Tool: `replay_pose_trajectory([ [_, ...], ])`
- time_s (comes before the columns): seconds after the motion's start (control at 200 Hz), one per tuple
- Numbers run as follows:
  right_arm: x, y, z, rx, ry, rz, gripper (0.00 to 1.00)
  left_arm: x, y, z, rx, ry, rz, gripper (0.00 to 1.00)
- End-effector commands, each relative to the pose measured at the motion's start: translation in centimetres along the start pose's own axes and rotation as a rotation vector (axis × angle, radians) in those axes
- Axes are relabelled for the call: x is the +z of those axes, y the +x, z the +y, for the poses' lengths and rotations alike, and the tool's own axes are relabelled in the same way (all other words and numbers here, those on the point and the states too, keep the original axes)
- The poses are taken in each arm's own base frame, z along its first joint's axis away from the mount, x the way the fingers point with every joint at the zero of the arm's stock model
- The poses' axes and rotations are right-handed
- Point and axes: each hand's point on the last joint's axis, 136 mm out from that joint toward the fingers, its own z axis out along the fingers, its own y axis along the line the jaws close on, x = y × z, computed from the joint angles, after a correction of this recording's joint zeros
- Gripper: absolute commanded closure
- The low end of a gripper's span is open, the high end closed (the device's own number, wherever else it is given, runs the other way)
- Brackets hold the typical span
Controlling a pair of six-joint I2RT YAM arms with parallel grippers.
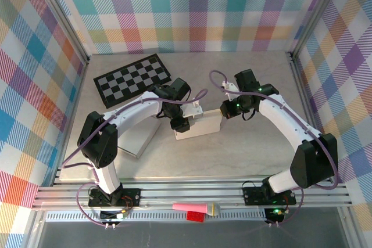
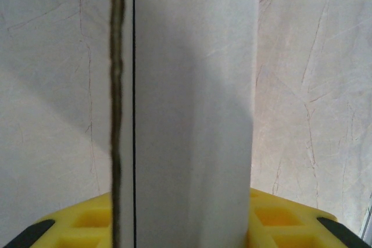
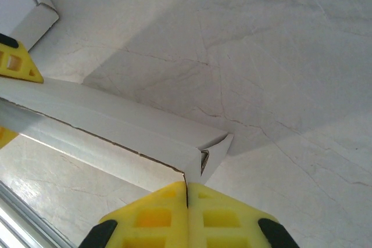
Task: Fold the paper box
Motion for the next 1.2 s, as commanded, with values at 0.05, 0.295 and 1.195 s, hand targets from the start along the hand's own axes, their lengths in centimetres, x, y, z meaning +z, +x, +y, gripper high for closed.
replay_pose_trajectory([
  [0.05,-0.4,0.7,0.2,0.111,0.017,0.017,1.00,-0.3,-0.5,0.4,-0.019,0.003,-0.014,0.62],
  [0.295,-0.4,0.5,0.3,0.185,0.015,-0.001,1.00,-0.2,-0.6,0.5,-0.022,0.001,-0.014,0.62],
  [1.195,-0.1,0.9,-0.5,0.181,0.119,-0.077,1.00,-1.9,-1.3,1.3,-0.125,-0.097,-0.106,0.46],
])
